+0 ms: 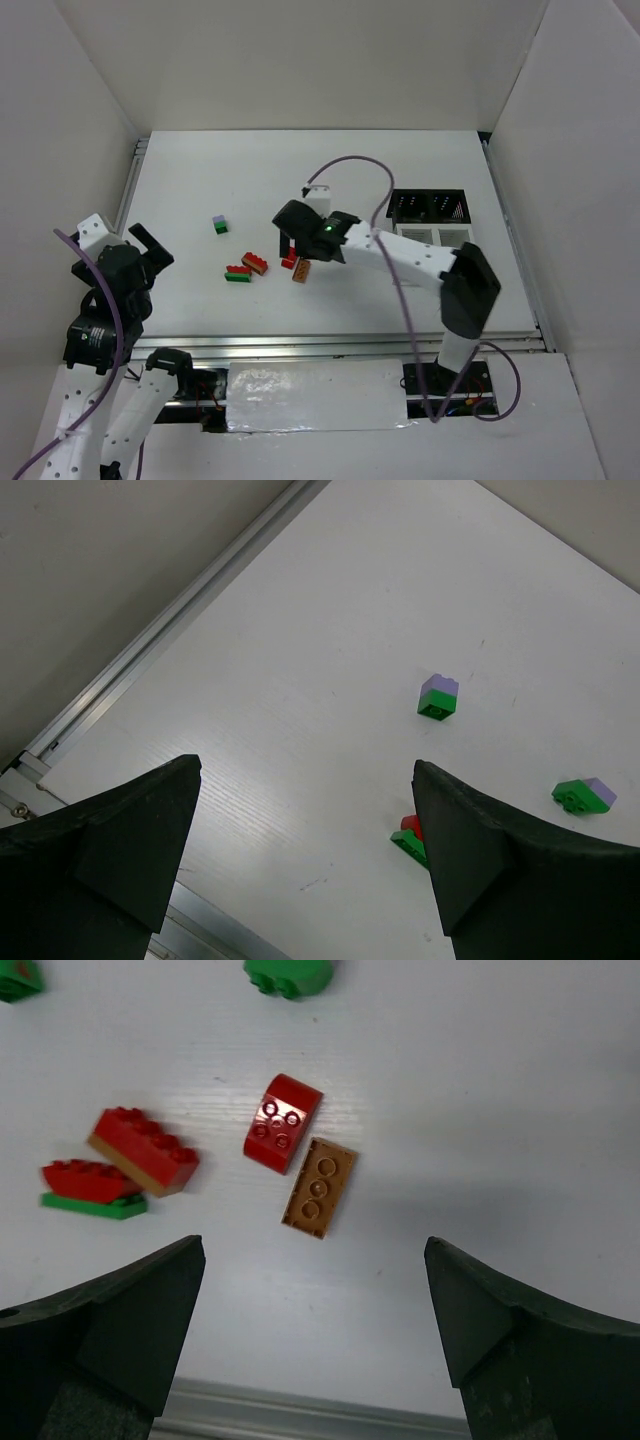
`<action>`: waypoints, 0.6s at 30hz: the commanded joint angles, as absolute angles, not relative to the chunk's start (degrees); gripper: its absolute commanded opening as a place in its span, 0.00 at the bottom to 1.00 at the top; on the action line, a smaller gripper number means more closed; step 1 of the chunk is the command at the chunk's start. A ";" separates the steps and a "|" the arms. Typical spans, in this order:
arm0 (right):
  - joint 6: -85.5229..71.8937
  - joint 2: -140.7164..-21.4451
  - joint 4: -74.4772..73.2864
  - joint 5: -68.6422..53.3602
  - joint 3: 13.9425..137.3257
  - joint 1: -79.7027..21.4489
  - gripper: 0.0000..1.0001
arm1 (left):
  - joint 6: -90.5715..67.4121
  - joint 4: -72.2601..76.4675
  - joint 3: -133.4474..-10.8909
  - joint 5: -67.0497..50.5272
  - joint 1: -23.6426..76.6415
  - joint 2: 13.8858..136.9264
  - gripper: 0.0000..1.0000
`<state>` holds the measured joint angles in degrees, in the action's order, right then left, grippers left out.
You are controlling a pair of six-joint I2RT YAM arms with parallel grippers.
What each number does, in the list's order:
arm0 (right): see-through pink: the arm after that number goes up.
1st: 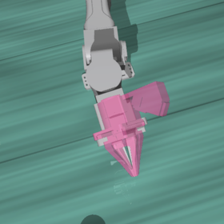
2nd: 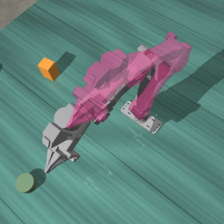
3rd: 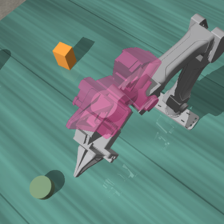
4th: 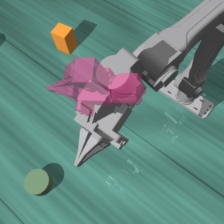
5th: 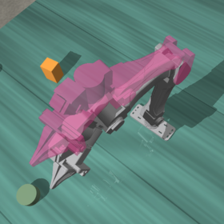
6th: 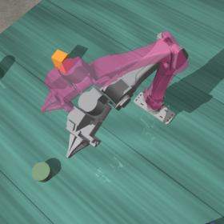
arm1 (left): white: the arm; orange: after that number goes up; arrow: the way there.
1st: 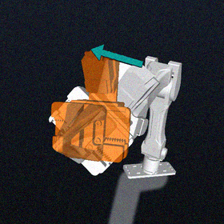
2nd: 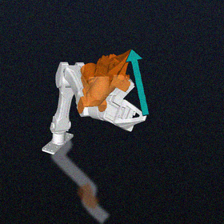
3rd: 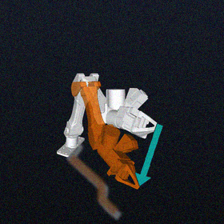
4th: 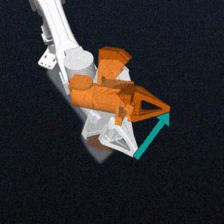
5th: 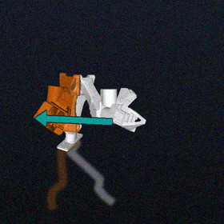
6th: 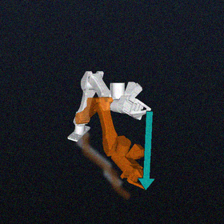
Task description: Sort the legos into containers by color
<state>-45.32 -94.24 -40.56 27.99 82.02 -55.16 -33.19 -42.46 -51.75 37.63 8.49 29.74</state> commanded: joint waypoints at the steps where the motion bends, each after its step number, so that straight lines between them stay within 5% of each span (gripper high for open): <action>1: -49.74 -104.37 -40.70 31.29 87.53 -55.55 0.96 | -33.05 -40.96 -52.03 37.53 8.35 29.53 0.99; 18: -48.87 -116.27 -33.58 25.23 84.38 -56.25 0.80 | -31.90 -39.99 -51.68 35.42 8.35 29.79 1.00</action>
